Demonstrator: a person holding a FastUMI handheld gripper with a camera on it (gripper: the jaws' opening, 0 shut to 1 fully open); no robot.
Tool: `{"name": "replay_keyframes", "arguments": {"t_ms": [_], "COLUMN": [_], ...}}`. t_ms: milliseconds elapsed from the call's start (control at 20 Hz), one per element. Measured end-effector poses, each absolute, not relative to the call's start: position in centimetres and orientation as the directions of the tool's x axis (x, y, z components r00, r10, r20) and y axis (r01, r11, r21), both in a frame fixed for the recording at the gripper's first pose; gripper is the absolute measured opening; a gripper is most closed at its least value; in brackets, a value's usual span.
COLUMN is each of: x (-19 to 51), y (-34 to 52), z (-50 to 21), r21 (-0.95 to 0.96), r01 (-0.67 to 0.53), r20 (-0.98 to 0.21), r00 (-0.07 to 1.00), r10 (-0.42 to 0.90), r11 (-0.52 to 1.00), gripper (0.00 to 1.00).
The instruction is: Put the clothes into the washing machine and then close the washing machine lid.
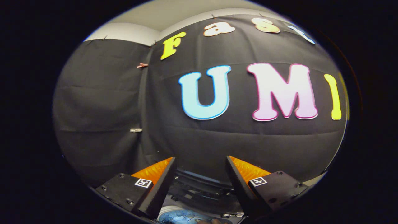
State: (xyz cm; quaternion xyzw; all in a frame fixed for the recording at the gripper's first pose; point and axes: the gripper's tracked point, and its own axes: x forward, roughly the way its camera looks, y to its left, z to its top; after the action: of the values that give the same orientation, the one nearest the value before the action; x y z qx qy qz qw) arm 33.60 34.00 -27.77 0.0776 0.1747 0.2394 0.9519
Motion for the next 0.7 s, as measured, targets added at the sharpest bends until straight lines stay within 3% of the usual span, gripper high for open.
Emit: {"name": "replay_keyframes", "arguments": {"t_ms": [400,700], "x": [36.5,37.1], "y": [29.4,27.8], "z": [-31.3,-35.1], "r21": [0.171,0.133], "r01": [-0.168,-0.055], "r20": [-0.392,-0.502], "r00": [0.892,0.857], "r10": [0.223,0.115], "r11": [0.971,0.99], "gripper": [0.99,0.99]}}
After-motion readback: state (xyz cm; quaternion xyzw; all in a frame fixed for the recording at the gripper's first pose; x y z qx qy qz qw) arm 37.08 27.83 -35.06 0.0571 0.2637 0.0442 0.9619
